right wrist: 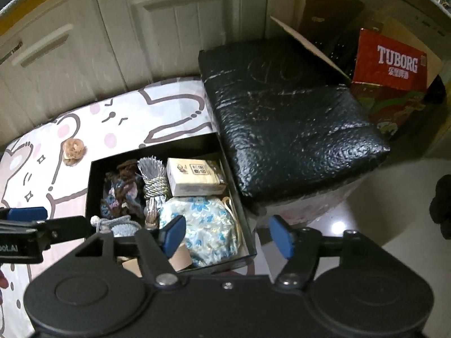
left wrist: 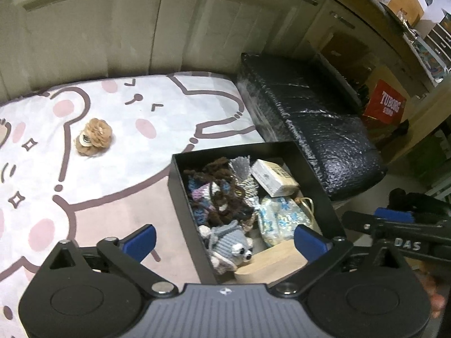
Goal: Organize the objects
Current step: 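Open the left tool to release the board and withdraw both tools from the box, then move the left tool to the white yarn ball while the right tool approaches the tan flower clip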
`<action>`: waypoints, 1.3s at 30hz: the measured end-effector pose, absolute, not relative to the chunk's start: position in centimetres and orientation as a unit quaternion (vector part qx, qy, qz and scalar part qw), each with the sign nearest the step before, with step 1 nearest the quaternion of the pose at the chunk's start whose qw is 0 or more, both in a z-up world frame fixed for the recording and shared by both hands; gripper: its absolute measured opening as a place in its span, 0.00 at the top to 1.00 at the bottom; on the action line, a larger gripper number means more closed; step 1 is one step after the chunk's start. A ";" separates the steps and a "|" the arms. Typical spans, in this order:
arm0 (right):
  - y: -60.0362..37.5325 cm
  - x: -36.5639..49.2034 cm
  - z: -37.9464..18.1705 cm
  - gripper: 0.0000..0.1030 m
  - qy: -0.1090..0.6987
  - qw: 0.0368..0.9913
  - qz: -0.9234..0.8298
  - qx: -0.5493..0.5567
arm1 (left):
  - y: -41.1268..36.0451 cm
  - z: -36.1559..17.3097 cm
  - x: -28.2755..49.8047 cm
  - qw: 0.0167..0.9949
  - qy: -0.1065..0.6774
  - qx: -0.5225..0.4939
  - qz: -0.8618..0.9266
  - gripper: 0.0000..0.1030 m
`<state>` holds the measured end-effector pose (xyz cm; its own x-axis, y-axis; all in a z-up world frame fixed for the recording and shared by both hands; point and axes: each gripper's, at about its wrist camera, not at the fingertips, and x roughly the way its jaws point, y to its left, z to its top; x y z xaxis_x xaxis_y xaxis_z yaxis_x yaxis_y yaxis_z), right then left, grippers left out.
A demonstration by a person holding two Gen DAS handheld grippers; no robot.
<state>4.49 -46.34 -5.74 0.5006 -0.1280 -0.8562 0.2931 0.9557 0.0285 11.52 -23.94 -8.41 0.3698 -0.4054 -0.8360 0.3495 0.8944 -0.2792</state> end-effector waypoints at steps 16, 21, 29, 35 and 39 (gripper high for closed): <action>-46.2 3.9 -5.1 0.12 0.472 0.868 -0.133 0.074 | -22.7 -8.7 12.0 0.845 0.501 0.012 -0.185 0.00; -46.1 3.9 -5.1 0.00 0.466 0.872 -0.134 0.066 | -22.3 -8.8 12.3 0.848 0.499 0.013 -0.176 0.00; -46.2 4.3 -5.5 0.00 0.459 0.874 -0.136 0.083 | -21.1 -8.8 12.7 0.852 0.496 0.018 -0.168 0.00; -45.1 5.0 -5.3 0.00 0.447 0.881 -0.131 0.083 | -19.3 -8.7 13.2 0.856 0.493 0.009 -0.153 0.00; -44.0 5.9 -5.3 0.00 0.442 0.884 -0.127 0.080 | -17.7 -8.4 13.4 0.861 0.489 0.007 -0.143 0.00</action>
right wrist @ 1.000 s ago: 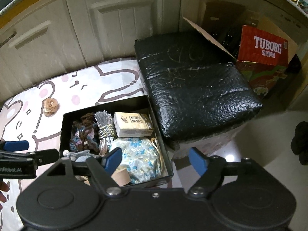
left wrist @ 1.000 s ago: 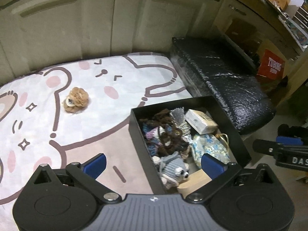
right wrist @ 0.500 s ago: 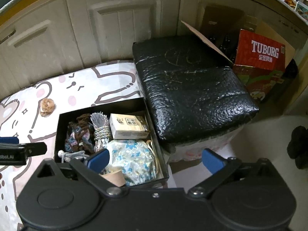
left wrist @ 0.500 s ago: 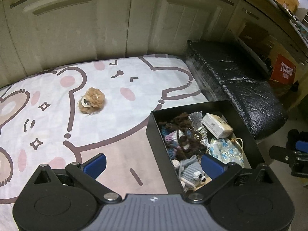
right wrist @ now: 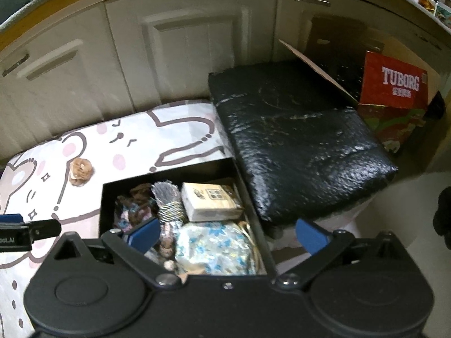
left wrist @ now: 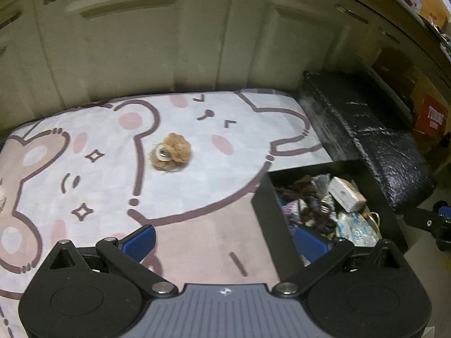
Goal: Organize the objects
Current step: 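Move the left tool to the white yarn ball while the right tool approaches the tan flower clip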
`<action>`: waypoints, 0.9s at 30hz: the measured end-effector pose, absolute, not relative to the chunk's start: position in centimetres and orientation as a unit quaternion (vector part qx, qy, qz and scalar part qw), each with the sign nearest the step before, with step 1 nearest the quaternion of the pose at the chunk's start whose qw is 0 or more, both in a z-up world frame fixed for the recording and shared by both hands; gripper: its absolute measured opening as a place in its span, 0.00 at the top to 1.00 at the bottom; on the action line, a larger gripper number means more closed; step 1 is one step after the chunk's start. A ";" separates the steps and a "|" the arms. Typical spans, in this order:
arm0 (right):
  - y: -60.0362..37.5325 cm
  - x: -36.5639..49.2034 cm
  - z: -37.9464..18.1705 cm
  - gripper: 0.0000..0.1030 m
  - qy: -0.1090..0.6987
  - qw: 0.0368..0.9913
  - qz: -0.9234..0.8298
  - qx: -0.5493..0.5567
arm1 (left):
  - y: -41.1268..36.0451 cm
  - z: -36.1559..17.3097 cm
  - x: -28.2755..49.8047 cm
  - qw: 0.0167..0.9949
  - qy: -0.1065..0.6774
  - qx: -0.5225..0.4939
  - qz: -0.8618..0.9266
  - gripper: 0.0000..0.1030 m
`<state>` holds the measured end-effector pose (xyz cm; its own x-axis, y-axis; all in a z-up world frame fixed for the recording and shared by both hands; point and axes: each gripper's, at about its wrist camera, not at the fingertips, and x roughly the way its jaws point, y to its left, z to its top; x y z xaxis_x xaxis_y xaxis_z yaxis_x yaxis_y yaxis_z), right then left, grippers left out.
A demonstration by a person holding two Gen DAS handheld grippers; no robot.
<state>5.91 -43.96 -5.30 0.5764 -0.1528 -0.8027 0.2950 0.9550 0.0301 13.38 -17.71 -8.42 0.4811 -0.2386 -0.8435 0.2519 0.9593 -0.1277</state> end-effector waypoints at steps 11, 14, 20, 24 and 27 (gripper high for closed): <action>-40.1 8.6 -5.1 0.00 0.428 0.894 -0.110 0.071 | -11.8 -7.7 14.2 0.876 0.474 -0.018 -0.091 0.00; -38.8 9.3 -5.2 0.00 0.427 0.896 -0.101 0.065 | -9.8 -7.4 14.5 0.882 0.465 -0.035 -0.072 0.00; -36.6 10.4 -5.1 0.00 0.416 0.902 -0.091 0.068 | -6.7 -7.2 14.8 0.884 0.463 -0.047 -0.046 0.00; -35.1 11.4 -5.4 0.00 0.418 0.903 -0.081 0.061 | -4.8 -7.3 14.9 0.887 0.458 -0.046 -0.028 0.00; -34.0 12.0 -5.5 0.00 0.417 0.904 -0.073 0.057 | -3.5 -7.5 15.1 0.889 0.454 -0.046 -0.016 0.00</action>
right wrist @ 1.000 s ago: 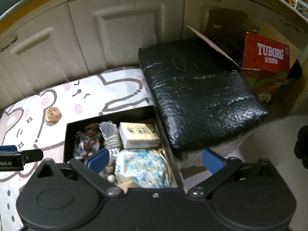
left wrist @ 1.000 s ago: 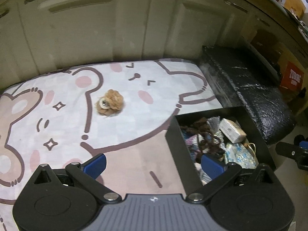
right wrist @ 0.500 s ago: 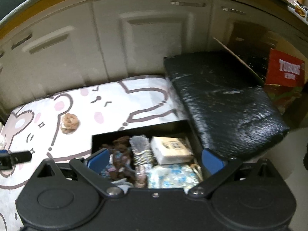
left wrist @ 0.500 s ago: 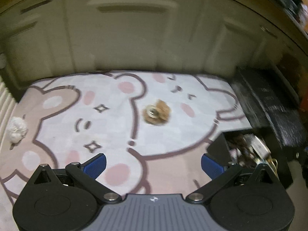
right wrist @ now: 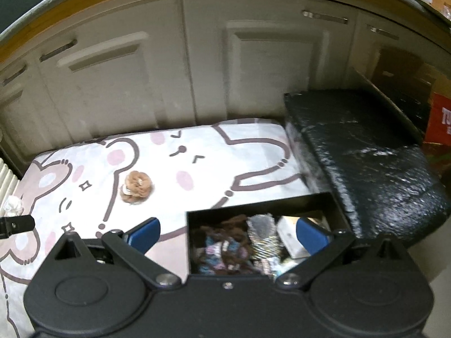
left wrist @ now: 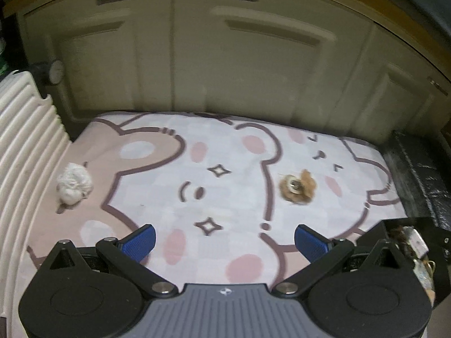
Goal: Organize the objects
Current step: 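Move the left tool to the white yarn ball while the right tool approaches the tan flower clip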
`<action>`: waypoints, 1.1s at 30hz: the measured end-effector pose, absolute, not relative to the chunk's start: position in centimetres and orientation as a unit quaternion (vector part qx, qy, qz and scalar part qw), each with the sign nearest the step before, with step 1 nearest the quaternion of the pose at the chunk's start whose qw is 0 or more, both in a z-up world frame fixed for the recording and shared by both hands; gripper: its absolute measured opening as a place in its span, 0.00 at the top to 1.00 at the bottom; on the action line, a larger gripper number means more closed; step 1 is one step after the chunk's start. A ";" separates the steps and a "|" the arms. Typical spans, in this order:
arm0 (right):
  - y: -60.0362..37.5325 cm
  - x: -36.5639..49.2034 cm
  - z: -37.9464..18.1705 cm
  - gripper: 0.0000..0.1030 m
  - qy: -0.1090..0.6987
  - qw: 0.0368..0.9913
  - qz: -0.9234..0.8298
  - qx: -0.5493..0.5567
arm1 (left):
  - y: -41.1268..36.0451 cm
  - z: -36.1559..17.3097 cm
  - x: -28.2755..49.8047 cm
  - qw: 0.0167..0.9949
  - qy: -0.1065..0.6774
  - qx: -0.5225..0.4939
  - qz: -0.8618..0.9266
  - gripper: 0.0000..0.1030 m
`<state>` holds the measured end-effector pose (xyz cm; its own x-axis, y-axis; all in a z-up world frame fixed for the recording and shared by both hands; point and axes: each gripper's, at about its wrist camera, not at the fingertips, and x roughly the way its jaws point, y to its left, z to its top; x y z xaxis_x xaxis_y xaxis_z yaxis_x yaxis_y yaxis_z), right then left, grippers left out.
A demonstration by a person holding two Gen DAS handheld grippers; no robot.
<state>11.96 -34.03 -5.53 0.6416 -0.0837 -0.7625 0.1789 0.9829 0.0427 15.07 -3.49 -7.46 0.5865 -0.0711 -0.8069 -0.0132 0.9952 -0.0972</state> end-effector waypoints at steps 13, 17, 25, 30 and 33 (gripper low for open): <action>-30.0 14.3 -6.6 0.00 0.401 0.914 -0.045 0.044 | 1.8 -8.3 15.7 0.895 0.442 -0.041 0.031 0.00; -28.6 14.9 -7.4 0.00 0.390 0.920 -0.038 0.029 | 3.6 -8.9 15.9 0.900 0.433 -0.041 0.044 0.00; -26.9 16.3 -8.9 0.00 0.368 0.929 -0.017 0.034 | 6.7 -10.2 16.5 0.906 0.411 -0.048 0.087 0.00; -26.3 17.0 -10.0 0.00 0.347 0.936 -0.025 0.056 | 8.9 -10.8 17.0 0.907 0.395 -0.068 0.131 0.00; -25.8 17.7 -10.7 0.00 0.348 0.936 -0.029 0.051 | 10.2 -11.3 17.2 0.906 0.386 -0.090 0.151 0.00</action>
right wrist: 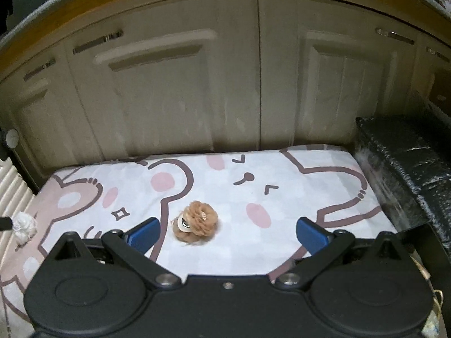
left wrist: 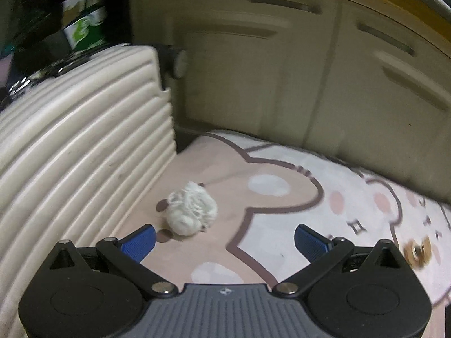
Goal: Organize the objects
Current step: 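Move the left tool to the white yarn ball while the right tool approaches the tan flower clip, then grasp the white yarn ball with the left tool while the right tool grasps the flower clip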
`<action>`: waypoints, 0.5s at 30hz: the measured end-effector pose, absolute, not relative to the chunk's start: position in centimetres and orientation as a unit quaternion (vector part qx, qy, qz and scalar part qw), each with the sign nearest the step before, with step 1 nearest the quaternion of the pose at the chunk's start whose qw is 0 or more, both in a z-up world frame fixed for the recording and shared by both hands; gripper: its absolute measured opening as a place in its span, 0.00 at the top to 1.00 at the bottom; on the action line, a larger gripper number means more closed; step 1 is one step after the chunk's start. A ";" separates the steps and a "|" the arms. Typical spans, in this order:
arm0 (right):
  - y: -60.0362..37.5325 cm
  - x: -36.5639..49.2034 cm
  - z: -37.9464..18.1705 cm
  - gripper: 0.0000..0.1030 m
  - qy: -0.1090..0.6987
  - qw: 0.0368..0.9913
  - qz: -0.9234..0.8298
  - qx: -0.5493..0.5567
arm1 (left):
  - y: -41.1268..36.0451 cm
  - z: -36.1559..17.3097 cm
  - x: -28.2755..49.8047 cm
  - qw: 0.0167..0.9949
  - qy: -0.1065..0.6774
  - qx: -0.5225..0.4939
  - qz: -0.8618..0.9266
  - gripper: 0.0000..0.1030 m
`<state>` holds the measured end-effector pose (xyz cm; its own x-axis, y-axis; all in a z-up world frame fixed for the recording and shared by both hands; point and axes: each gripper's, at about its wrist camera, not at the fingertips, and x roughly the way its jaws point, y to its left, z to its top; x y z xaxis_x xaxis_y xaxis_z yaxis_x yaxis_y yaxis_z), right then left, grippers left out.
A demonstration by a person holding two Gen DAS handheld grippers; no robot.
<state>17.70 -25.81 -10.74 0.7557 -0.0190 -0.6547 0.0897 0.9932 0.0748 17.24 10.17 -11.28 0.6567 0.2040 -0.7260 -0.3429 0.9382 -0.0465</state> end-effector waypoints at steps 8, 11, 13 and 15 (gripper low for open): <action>-24.2 19.7 -13.2 0.00 0.355 0.933 -0.040 0.039 | 12.8 -13.1 17.9 0.903 0.370 -0.095 0.197 0.00; -23.4 20.3 -13.9 0.00 0.353 0.934 -0.038 0.036 | 13.2 -14.1 18.3 0.901 0.376 -0.069 0.205 0.00; -22.8 20.8 -14.2 0.00 0.348 0.936 -0.036 0.031 | 13.6 -14.7 18.5 0.900 0.377 -0.055 0.211 0.00; -22.3 21.2 -14.6 0.00 0.344 0.938 -0.036 0.024 | 14.2 -15.4 18.7 0.899 0.377 -0.044 0.218 0.00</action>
<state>21.25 -22.35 -14.56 0.7614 -0.0509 -0.6463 0.0840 0.9963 0.0205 18.68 14.16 -15.36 0.6213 0.3585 -0.6967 -0.4252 0.9012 0.0845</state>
